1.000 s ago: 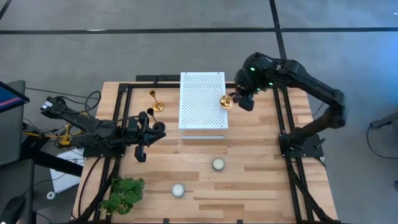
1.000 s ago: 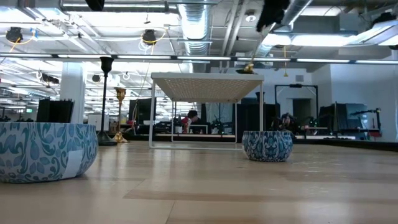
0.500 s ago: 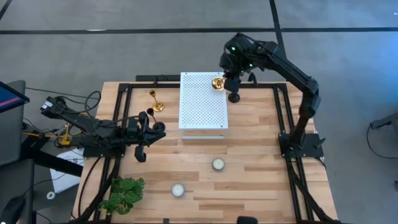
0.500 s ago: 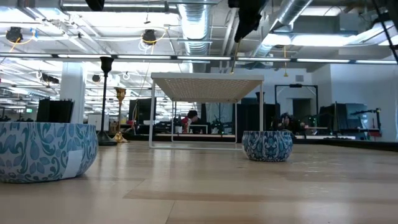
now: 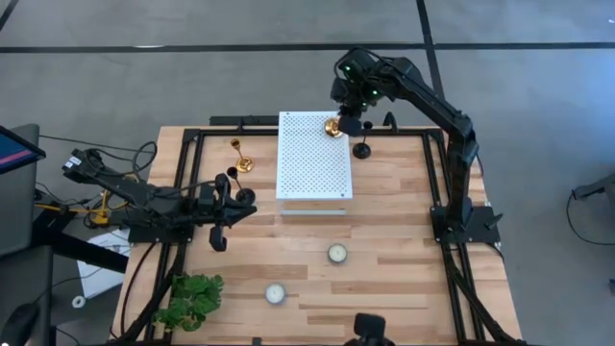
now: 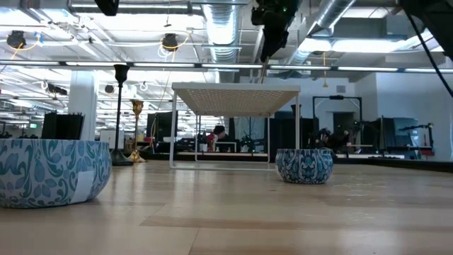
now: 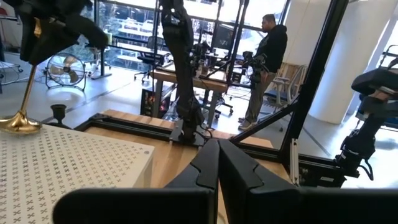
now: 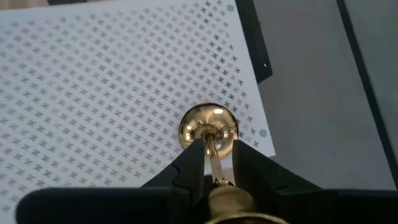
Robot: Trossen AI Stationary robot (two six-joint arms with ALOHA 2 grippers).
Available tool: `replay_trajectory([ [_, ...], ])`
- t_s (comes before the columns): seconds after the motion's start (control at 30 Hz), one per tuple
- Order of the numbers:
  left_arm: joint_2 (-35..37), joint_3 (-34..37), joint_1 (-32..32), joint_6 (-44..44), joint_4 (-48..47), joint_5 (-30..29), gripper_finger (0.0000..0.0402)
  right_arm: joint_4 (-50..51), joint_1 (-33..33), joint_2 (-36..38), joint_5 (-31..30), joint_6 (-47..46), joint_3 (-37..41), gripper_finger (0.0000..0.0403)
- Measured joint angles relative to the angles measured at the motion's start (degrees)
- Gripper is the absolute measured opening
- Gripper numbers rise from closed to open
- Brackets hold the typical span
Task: Pick & Place candle stick holders
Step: Put the large golden candle holder on the shelf
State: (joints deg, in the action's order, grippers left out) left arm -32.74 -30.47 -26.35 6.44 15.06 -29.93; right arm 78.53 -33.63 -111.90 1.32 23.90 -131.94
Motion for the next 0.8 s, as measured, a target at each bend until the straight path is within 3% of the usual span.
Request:
replay_trajectory([
  [0.8,-0.01,0.43,0.00,0.00,-0.07,0.00,0.0006,-2.89,0.20,0.04,2.25,-0.42,0.00,0.0081],
])
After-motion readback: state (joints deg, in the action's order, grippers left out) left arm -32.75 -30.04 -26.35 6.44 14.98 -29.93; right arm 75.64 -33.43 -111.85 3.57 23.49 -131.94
